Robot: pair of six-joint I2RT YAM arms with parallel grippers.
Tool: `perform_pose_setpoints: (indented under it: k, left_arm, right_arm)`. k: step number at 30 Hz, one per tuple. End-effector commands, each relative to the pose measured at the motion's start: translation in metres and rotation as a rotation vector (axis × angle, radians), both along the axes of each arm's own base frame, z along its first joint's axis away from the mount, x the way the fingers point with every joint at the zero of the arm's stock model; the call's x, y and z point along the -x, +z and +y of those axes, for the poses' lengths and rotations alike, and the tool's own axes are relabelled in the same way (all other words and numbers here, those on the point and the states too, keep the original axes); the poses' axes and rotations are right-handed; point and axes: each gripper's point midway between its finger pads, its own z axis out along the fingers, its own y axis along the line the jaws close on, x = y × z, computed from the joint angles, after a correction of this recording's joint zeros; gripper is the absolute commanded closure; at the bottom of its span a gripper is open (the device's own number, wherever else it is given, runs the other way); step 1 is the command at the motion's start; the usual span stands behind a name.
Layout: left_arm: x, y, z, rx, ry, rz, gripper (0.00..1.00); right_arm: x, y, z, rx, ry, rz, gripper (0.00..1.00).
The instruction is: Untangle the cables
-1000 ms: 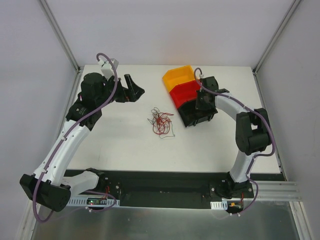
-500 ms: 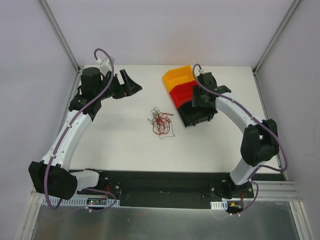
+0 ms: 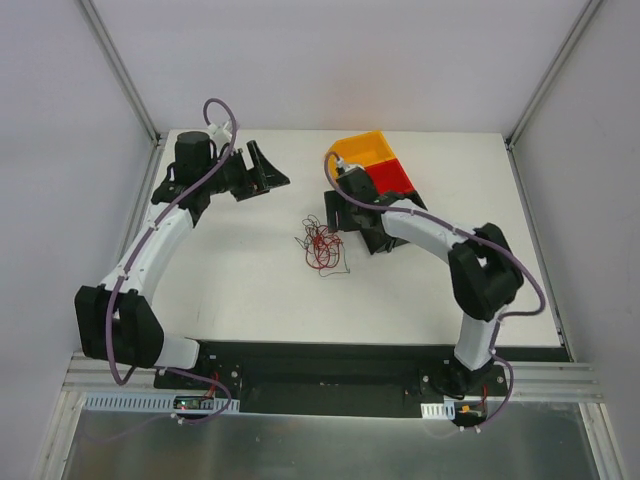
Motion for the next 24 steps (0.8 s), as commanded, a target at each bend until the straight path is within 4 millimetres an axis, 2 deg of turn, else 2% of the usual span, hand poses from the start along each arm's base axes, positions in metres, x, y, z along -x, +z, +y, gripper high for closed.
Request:
perform_pose_setpoints:
  k: [1,3,5,9,11,14,16,18,20,24]
  left_arm:
    - [-0.008,0.012,0.006,0.054,-0.013,-0.017,0.22]
    - [-0.013,0.011,0.013,0.045,0.000,-0.027,0.23]
    - [-0.019,0.008,0.024,0.030,0.036,-0.032,0.23]
    - [-0.031,-0.001,0.045,0.005,0.093,-0.017,0.25]
    - [-0.034,-0.007,0.048,0.001,0.105,0.001,0.26]
    - [-0.033,-0.009,0.045,0.021,0.084,0.023,0.27]
    - [-0.032,-0.007,0.042,0.025,0.069,0.020,0.28]
    - [-0.031,-0.010,0.040,-0.001,0.065,0.002,0.30]
    - [-0.030,-0.014,0.034,-0.027,0.048,0.003,0.33]
    - [-0.013,-0.027,0.004,-0.088,-0.034,0.044,0.40]
  right_arm:
    - [0.001,-0.018,0.059,-0.136,0.127,0.077,0.33]
    - [0.011,-0.026,0.078,-0.121,0.196,0.105,0.51]
    - [0.027,-0.026,0.095,-0.124,0.263,0.112,0.62]
    - [0.078,-0.023,0.105,-0.180,0.351,0.145,0.71]
    - [0.096,-0.018,0.102,-0.231,0.372,0.125,0.67]
    - [0.100,-0.012,0.082,-0.226,0.344,0.088,0.47]
    - [0.101,-0.014,0.075,-0.219,0.351,0.092,0.40]
    - [0.105,-0.016,0.073,-0.222,0.354,0.122,0.37]
    - [0.118,-0.021,0.072,-0.235,0.372,0.170,0.37]
    - [0.137,-0.032,0.059,-0.252,0.356,0.210,0.36]
